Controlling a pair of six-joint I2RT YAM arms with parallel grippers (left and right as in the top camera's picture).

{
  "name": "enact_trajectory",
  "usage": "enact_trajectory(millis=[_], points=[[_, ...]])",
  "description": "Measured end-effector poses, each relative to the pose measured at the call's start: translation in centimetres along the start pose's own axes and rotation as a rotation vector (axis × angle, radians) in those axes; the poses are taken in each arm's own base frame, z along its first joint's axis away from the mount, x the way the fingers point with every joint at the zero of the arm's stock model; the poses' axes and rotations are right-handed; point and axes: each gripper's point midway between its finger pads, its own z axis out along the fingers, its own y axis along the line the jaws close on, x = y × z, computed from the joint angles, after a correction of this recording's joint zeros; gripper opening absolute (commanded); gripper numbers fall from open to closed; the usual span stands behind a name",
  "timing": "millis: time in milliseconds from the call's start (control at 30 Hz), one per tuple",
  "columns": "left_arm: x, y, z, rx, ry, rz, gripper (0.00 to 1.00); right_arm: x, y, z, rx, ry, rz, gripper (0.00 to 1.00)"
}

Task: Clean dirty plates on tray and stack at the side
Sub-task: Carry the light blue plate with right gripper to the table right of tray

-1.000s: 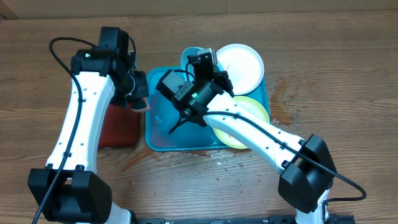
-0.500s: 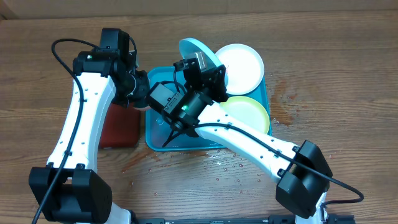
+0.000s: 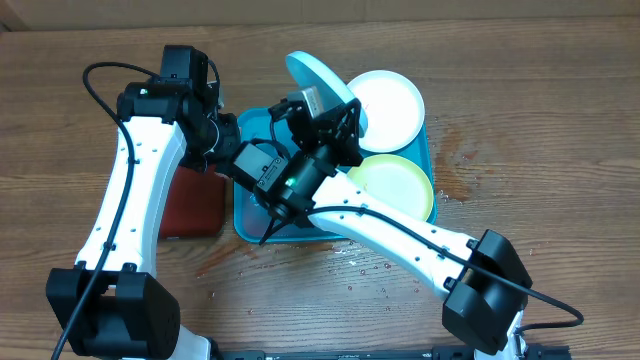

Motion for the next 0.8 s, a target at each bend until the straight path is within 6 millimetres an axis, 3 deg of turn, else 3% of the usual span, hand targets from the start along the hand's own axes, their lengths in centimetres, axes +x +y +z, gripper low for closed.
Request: enact_trajectory(millis=[467, 667, 800], points=[[0.0, 0.0, 0.0, 0.000, 0.000, 0.000, 0.04, 0.2, 0.4, -0.2, -0.020, 0.009, 0.000, 0.04], [0.0, 0.0, 0.0, 0.000, 0.000, 0.000, 0.04, 2.0, 2.4, -0.5, -0.151, 0.107, -0.025, 0.04], [0.0, 0.0, 0.0, 0.000, 0.000, 0.000, 0.04, 4.6, 5.6, -1.6, -0.350, 0.258, -0.034, 0.04]])
